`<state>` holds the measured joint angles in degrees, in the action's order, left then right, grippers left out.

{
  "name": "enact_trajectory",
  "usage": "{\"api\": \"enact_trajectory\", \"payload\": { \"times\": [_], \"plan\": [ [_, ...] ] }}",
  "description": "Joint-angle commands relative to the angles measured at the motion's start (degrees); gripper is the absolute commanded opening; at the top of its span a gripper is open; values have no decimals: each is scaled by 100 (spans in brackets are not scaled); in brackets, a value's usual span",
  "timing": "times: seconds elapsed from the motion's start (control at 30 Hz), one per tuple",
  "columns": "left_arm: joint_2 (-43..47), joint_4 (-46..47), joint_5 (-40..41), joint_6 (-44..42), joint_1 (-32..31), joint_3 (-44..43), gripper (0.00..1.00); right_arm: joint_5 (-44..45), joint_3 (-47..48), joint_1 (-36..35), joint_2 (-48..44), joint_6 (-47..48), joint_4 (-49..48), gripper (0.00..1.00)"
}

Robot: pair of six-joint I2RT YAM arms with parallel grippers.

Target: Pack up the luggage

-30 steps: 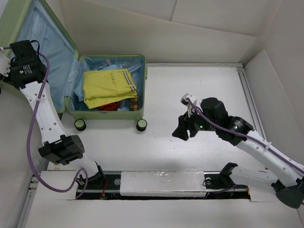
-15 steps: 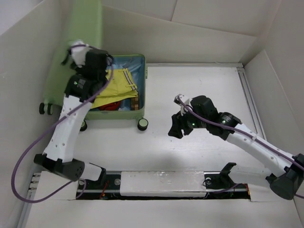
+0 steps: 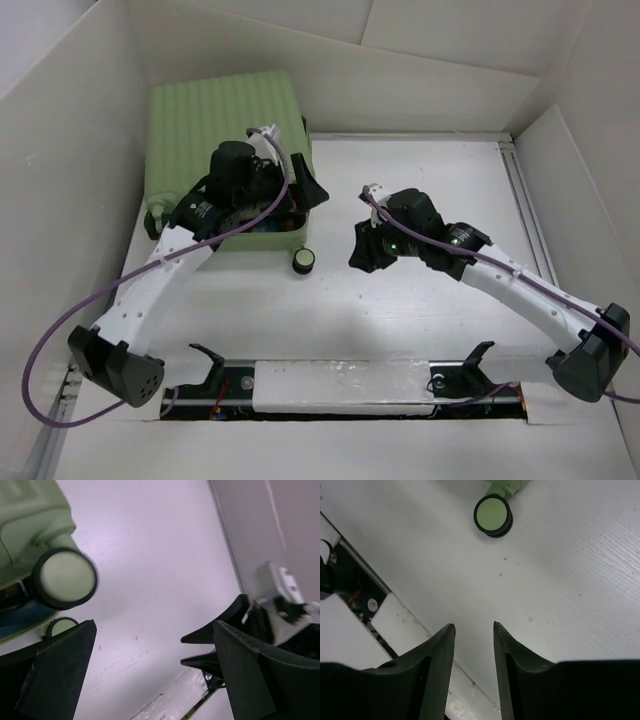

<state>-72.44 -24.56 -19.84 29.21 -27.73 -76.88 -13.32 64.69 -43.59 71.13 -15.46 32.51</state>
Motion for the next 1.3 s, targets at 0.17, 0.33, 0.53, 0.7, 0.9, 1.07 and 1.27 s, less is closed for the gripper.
{"api": "enact_trajectory", "payload": {
  "times": [0.17, 0.33, 0.53, 0.7, 0.9, 1.07, 1.27],
  "plan": [
    [-268, 250, 2107, 575, 1668, -1873, 98, 524, 1422, 324, 689, -115, -88, 14],
    [-1235, 144, 1810, 1365, 3587, -2506, 97, 261, 2337, 693, 1384, -115, -464, 64],
    [-2298, 22, 1746, 1798, 4889, -2805, 95, -689, 4190, 1090, 3103, -115, -518, 95],
    [-3003, -49, 1922, 1737, 4943, -2947, 95, -1381, 5824, 1318, 4758, -272, -386, 100],
    [-3776, -40, 1019, 1677, 5225, -2815, 93, -1779, 6908, 1318, 5991, -905, -702, 100],
    [-3646, 256, 867, 1078, 4821, -1547, 85, -1578, 5026, 1195, 5413, -976, -1343, 76],
    [-1924, 1742, -204, 1236, 4620, 1445, 52, -1182, 2394, 1143, 3138, -581, -1950, 42]
  ]
}}
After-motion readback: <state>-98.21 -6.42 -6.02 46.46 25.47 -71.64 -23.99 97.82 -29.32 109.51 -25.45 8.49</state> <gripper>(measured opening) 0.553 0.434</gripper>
